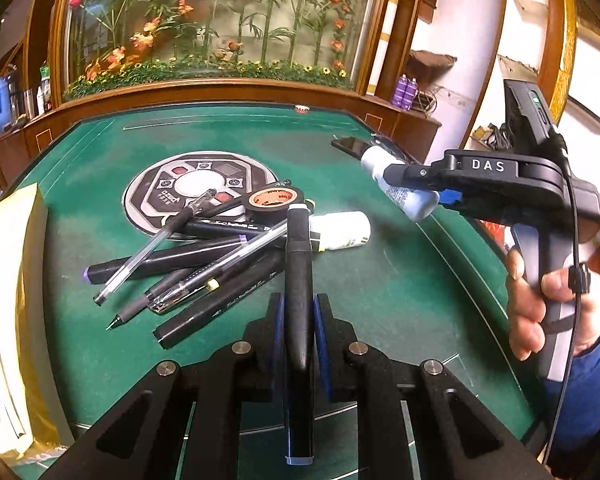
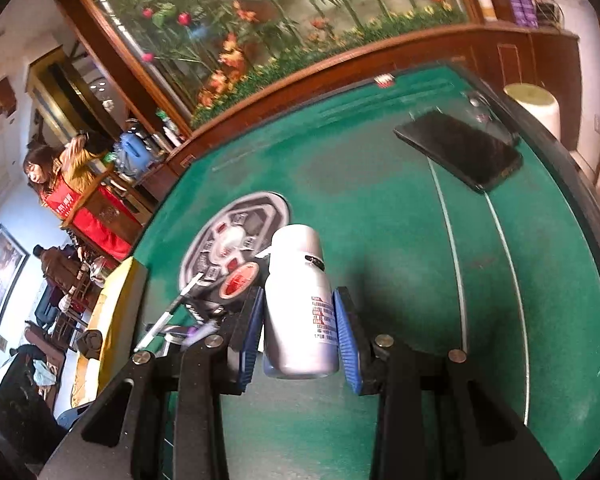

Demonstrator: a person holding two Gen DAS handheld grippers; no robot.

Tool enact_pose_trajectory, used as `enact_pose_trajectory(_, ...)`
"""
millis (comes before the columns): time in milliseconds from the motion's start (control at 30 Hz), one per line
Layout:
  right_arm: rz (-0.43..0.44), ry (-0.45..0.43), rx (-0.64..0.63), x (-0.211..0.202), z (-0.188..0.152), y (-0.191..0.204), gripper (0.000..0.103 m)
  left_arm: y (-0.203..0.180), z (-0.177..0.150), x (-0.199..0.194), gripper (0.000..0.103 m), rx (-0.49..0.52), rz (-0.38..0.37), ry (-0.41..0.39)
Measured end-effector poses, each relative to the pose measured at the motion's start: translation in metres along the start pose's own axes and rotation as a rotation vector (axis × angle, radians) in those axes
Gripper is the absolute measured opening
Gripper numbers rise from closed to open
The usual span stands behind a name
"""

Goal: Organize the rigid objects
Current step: 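Lift the white spray bottle with the right gripper while the left gripper grasps a black marker, then carry the spray bottle and black marker into the tray while opening both grippers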

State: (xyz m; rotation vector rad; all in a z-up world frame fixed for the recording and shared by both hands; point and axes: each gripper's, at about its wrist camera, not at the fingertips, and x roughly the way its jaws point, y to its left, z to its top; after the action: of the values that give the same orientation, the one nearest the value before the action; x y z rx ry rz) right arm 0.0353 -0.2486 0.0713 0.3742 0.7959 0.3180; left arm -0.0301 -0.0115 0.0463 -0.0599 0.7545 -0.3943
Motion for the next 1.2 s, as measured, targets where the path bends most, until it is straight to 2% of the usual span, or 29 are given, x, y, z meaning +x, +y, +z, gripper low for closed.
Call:
enact_pose_trajectory(300,0.054,-0.024,-0.122,0.006,-0.016,0.046,0.034,0.007,0.002,-0.022,0.014,-0.008,0.005,-0.066)
enact_pose_trajectory(467,0.093,-0.03,-0.13,0.003,-0.026,0.062,0.034,0.023,0.002,-0.032,0.014,-0.037,0.008,-0.092)
enact_pose_trajectory(900,0.136,0.038,-0.157,0.015,-0.052,0.097,0.034,0.061,-0.001,-0.055,0.014,-0.104,0.031,-0.153)
enact_pose_trajectory(1200,0.181,0.079,-0.213,0.024,-0.062,0.142,0.034,0.094,-0.009,-0.078,0.015,-0.164,0.066,-0.208)
